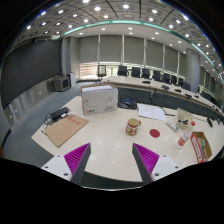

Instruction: Pour water

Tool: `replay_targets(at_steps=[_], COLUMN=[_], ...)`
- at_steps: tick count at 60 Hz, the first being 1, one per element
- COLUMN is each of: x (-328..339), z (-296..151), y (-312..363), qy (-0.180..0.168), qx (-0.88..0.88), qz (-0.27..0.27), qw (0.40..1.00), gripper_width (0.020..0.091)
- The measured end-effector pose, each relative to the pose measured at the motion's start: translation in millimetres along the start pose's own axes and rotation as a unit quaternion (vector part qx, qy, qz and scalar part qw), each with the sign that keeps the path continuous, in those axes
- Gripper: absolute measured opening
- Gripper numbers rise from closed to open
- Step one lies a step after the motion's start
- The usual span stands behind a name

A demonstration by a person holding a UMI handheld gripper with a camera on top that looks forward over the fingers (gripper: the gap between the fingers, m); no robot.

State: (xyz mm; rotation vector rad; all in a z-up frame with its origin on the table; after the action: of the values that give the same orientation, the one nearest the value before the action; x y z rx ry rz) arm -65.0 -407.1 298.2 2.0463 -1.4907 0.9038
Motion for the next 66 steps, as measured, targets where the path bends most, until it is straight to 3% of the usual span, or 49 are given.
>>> replay_targets(at_steps=[18,38,52,66], x=[-20.4,-76.6,-151.1,-239.7], z=[23.0,88.2,75.9,34.9], y=[-90.5,-304.0,-434.5,-496.7], qy=[0.006,0.019,-0.016,-0.063], qx=[-0.036,-0.100,-0.123,-0.115], qz=[0.038,0.135,0.142,0.124], qw=[0.999,0.986,0.982,0.984], gripper_width=[0.0863,0.0861,0.0864,0.0840])
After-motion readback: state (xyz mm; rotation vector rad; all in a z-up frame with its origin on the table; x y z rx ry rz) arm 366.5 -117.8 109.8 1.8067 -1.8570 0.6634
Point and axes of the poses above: the point between the fingertips, and its own axes, seen from behind it with the camera up: y to the left, z down, x backward, against the way the camera looks, the point moved 6 cm from there along x, backward, against the way the camera looks, and after that the axes turned 14 degrees about y, right-handed, at the moved point
